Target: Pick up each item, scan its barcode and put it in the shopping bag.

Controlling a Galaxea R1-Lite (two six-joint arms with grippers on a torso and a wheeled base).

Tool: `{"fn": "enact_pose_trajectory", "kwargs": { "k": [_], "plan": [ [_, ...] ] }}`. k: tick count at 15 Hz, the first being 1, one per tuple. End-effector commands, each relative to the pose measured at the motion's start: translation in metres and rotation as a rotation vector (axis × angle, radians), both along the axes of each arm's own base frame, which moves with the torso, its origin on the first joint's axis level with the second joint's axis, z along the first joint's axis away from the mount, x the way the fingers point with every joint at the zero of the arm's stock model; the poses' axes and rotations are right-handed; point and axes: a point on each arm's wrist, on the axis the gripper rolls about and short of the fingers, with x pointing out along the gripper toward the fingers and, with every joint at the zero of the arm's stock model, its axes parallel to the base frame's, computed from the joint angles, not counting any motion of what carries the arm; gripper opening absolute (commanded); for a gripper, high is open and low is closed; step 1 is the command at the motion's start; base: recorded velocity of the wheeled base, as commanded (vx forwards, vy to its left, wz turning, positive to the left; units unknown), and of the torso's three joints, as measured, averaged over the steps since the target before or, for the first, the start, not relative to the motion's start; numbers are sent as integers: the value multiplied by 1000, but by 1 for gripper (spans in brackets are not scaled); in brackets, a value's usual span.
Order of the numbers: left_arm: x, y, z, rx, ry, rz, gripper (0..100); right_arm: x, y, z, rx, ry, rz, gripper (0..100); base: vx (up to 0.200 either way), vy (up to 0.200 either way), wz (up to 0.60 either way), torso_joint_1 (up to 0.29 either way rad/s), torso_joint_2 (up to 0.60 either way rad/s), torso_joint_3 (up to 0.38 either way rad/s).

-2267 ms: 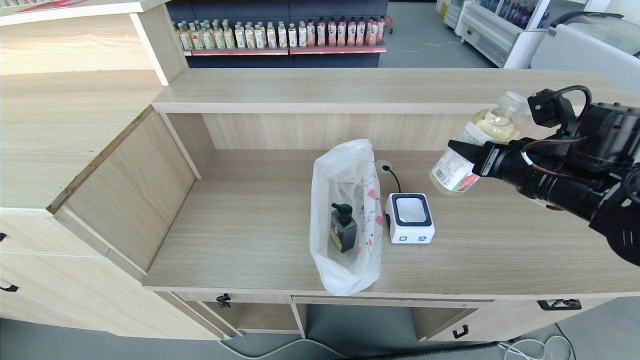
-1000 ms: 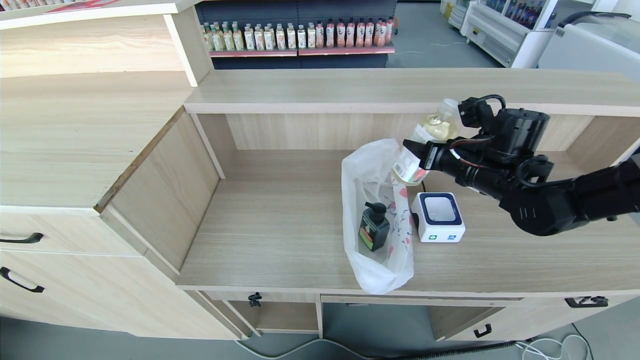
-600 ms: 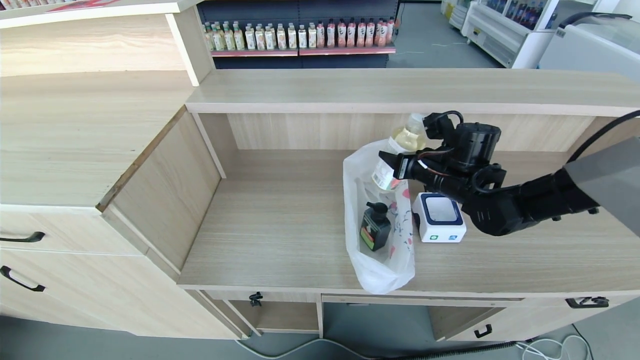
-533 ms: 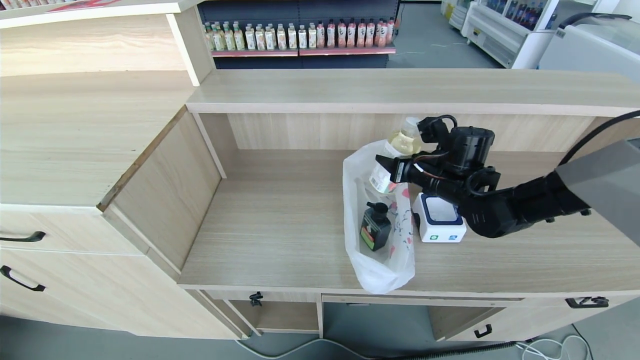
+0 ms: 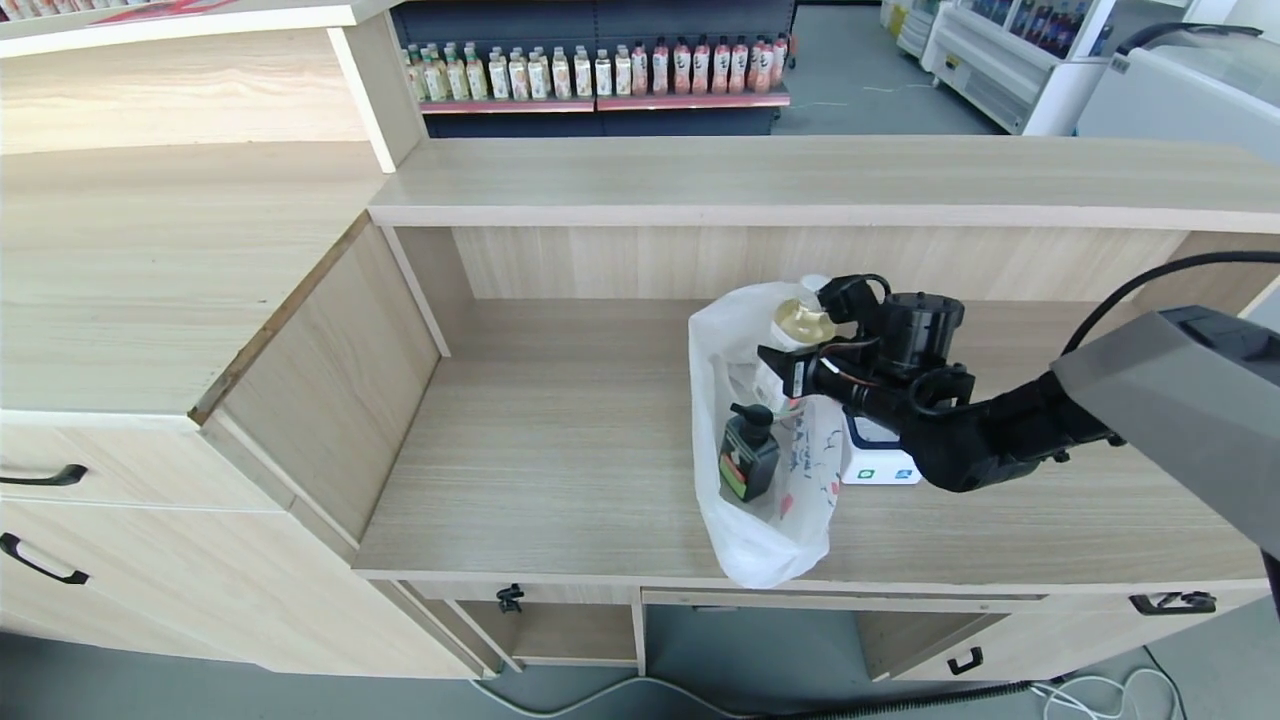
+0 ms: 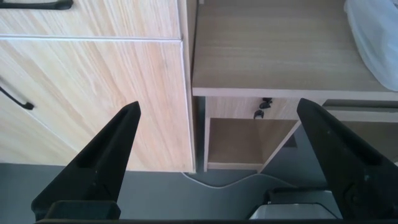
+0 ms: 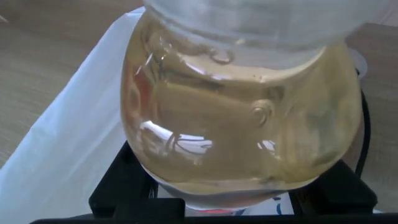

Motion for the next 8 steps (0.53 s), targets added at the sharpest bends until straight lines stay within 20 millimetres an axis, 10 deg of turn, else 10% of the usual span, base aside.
{"fn": "enact_pose_trajectory", "kwargs": {
  "k": [1, 8],
  "plan": [
    [0, 0, 0, 0, 0, 0, 100, 3, 0, -13, -19, 17, 0, 0, 0, 0, 0, 0, 0, 0],
    [0, 0, 0, 0, 0, 0, 100, 14, 0, -41, -59, -16, -3, 0, 0, 0, 0, 0, 0, 0]
  ]
}}
